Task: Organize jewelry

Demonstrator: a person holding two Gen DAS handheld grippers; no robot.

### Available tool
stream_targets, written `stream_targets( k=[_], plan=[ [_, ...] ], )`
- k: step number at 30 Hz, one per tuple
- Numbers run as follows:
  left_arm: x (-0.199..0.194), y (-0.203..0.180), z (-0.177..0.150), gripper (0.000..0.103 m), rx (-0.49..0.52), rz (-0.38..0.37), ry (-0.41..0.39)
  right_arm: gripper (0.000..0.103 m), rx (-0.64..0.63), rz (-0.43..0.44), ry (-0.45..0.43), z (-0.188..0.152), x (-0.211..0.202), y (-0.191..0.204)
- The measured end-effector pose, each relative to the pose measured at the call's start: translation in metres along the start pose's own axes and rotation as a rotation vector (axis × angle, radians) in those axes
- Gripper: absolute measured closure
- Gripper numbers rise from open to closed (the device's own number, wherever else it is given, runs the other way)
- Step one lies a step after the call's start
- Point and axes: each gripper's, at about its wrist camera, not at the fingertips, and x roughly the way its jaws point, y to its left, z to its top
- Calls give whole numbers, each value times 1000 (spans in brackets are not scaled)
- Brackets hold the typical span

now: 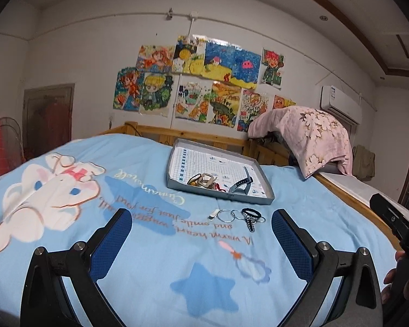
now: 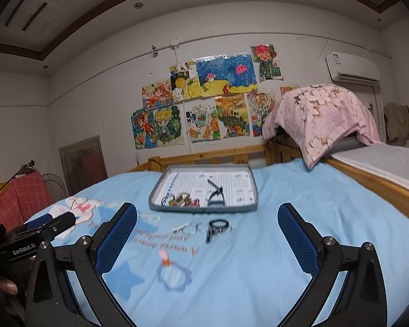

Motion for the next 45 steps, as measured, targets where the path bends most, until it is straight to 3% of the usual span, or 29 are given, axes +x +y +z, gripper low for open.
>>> stream_targets(
  k=[12, 16, 25, 32, 38, 39, 41, 43, 45],
  plan=[
    [96, 7, 38, 0, -34, 29, 13, 1, -6, -12, -21, 26, 93, -7],
    [131, 11, 43, 0, -12, 35, 59, 1, 11, -9, 1, 28, 129, -15],
    [201, 22, 38, 0, -5, 60, 140, 1, 8, -12, 83, 19, 208, -25],
    [249, 22, 25, 0, -18, 35, 238, 1, 17, -29, 207, -1, 251, -31],
    [267, 23, 14, 0, -33, 21, 287, 2, 47, -28, 297, -16, 271, -39],
    [268, 22, 13, 0, -29, 16, 294, 3, 53, -24, 307, -17, 273, -40],
    [271, 19, 11, 0, -17, 9, 302, 16, 54, -19, 329, -21, 279, -38],
    [272, 17, 10, 0, -9, -2, 304, 40, 35, -29, 351, -25, 283, -35],
    [273, 14, 9, 1, 2, -15, 303, 42, 25, -28, 370, -30, 287, -33]
  ],
)
